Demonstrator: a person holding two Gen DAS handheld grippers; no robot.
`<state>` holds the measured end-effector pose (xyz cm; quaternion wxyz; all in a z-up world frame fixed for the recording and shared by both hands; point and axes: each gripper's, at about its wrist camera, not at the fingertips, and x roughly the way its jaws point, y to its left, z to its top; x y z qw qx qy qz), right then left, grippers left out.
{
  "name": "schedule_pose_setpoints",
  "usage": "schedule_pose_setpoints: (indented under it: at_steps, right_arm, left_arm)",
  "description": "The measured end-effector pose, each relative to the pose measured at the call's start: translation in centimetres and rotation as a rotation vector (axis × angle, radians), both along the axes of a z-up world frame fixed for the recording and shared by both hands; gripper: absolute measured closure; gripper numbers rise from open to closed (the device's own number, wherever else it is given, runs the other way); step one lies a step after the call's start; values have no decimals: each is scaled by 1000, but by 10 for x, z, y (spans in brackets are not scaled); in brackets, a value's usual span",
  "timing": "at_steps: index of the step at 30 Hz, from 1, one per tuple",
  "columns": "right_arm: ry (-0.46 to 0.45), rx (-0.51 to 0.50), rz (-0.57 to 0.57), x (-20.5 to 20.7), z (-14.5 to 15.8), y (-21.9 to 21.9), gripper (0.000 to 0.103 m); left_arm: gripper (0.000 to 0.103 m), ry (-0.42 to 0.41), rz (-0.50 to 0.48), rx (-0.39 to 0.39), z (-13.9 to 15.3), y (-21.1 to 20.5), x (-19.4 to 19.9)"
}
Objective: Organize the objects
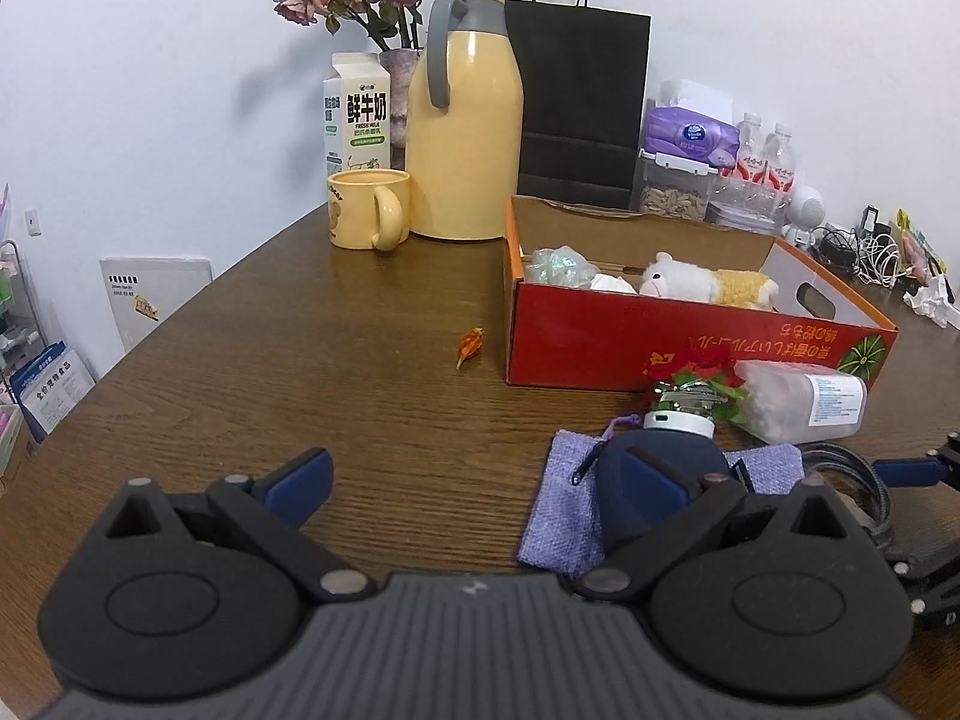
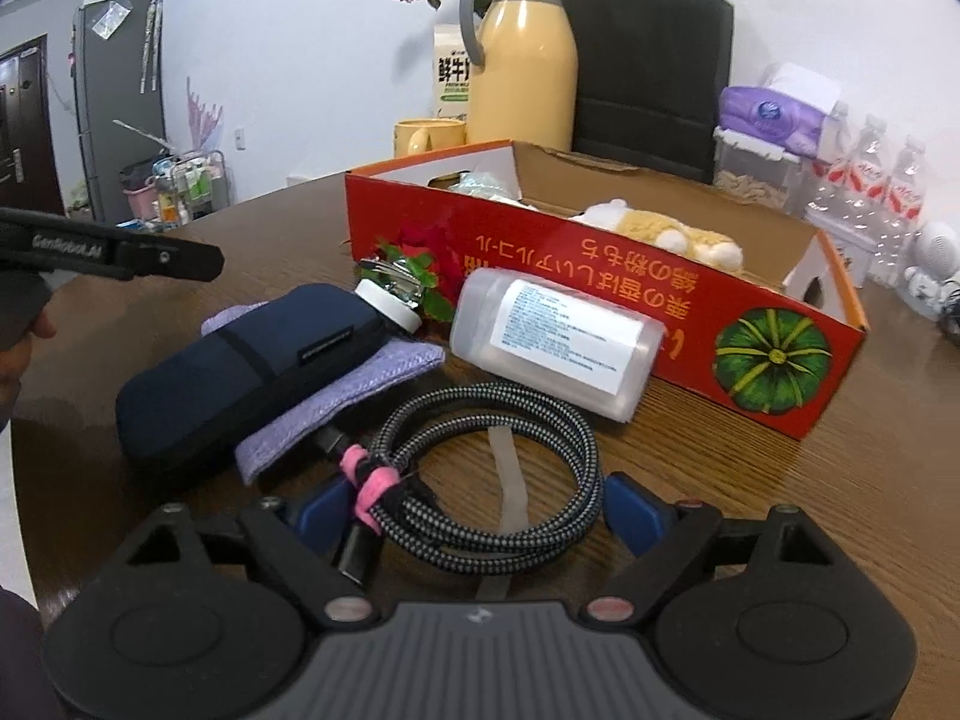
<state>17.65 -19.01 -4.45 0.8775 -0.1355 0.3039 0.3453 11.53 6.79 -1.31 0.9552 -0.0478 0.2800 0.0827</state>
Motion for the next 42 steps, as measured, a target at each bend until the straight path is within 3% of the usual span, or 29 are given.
schedule_pose_setpoints:
  at_steps: [19,39,42]
  right_arm:
    - [-98,84,-104,-23,12,-24,15]
    - [-168,111,-179,-14,37,-80,15]
    - [-177,103,-182,-12,39,-86,15]
  left_arm:
    - [0,4,-42,10,2,-17,1]
    - [0,40,-268,5,-2,-116,26]
    - [6,60,-299,2,-6,-132,30]
